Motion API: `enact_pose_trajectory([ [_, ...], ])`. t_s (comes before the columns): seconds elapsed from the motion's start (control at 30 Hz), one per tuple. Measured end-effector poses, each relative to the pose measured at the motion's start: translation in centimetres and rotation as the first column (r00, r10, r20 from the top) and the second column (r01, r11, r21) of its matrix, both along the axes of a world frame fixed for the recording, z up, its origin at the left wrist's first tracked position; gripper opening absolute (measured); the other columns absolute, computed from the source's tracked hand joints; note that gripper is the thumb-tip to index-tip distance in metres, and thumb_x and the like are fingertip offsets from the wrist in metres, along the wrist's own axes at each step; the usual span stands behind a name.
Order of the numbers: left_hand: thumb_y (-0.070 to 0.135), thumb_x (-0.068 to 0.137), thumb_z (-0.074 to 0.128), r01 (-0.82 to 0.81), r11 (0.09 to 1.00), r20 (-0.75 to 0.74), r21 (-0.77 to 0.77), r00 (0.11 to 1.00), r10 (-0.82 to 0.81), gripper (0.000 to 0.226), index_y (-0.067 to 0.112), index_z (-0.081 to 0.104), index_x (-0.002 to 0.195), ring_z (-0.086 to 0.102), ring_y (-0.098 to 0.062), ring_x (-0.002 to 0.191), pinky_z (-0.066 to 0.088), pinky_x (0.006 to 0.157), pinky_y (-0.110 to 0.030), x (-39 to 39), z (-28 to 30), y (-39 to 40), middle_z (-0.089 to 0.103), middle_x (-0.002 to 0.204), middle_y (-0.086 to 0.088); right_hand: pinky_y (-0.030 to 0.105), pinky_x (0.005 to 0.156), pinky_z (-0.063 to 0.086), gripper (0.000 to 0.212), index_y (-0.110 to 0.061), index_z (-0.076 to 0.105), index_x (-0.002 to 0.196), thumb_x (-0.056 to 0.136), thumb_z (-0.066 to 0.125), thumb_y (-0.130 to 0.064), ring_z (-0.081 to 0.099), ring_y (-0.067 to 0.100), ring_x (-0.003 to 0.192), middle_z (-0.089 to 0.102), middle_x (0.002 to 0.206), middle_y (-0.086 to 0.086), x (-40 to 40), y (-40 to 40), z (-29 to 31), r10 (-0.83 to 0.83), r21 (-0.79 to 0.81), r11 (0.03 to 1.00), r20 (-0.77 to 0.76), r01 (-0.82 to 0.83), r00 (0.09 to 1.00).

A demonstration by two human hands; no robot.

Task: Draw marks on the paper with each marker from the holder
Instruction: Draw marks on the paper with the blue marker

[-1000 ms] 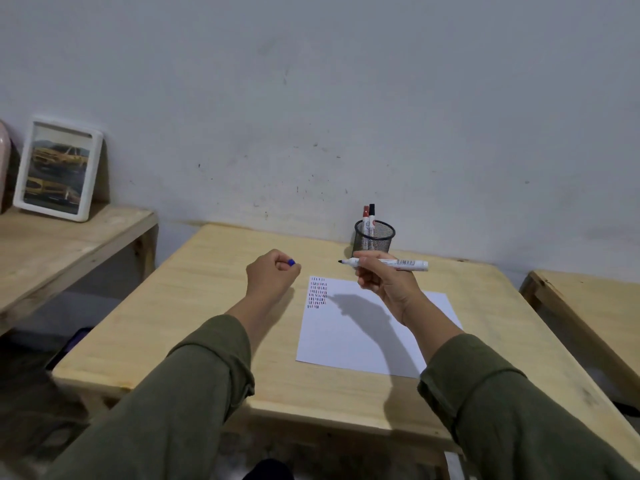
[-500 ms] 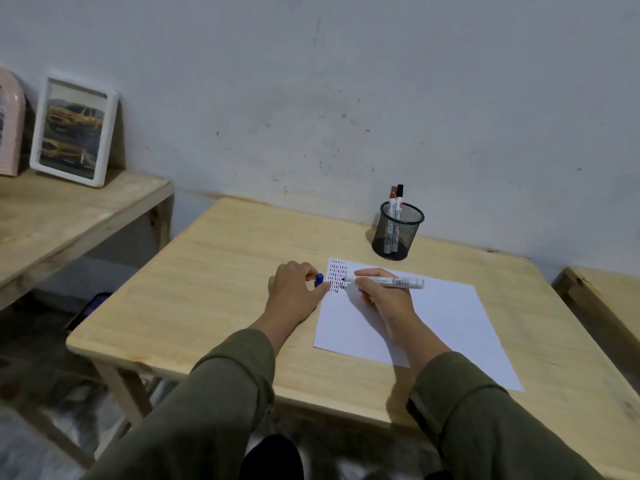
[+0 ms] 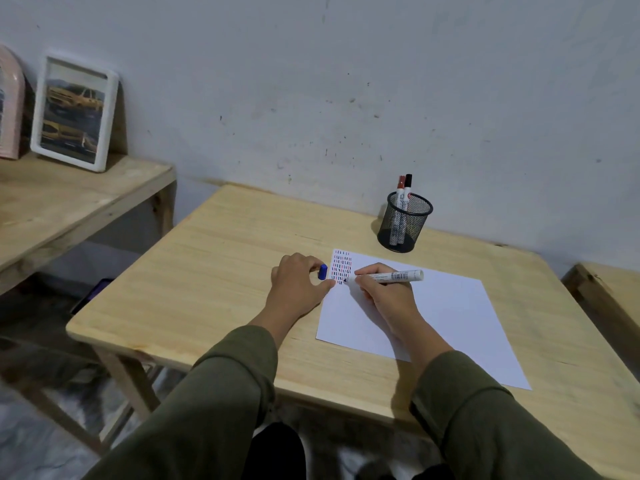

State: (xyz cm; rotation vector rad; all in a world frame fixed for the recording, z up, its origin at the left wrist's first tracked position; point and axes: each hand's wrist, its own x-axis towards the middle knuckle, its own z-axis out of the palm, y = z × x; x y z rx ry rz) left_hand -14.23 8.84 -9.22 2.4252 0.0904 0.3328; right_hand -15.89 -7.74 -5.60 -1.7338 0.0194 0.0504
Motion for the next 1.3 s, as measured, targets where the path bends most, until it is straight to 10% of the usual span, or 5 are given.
enact_pose_trajectory([
  [0.8,0.045,0.079,0.063,0.010,1.000,-0.011,-0.020,1.000,-0.011,0.032,0.026,0.063,0.106,0.049,-0.016,0.112,0.032,0.092,-0.031,-0.5,0.6,-0.1,0.060,0.111,0.004,0.009,0.048,0.040,0.006,-0.004,0.068,0.085,0.082,0.063,-0.007,0.053,0.004,0.060,0.061,0.066,-0.003,0.4,-0.1,-0.3,-0.015,-0.010,1.000,0.003,0.015,1.000],
  [1.07,0.025,0.088,0.058,0.004,0.976,0.056,-0.216,0.998,0.008,0.017,0.020,0.067,0.100,0.059,-0.016,0.098,0.045,0.091,-0.032,-0.8,1.3,-0.4,0.067,0.091,0.007,0.016,0.055,0.046,0.007,-0.015,0.071,0.086,0.084,0.066,-0.010,0.056,0.009,0.060,0.062,0.067,0.003,0.2,-1.0,0.7,-0.003,0.175,0.984,-0.028,0.008,1.000],
  [1.3,0.026,0.090,0.052,-0.113,0.734,0.054,-0.670,0.978,0.200,0.014,0.037,0.061,0.087,0.064,-0.012,0.073,0.054,0.078,-0.040,-0.8,4.8,-2.1,0.062,0.086,0.014,0.022,0.050,0.041,0.018,-0.011,0.069,0.088,0.089,0.051,-0.009,0.055,0.015,0.054,0.062,0.068,0.012,0.8,-2.5,4.4,-0.022,0.225,0.974,0.045,0.011,0.999],
])
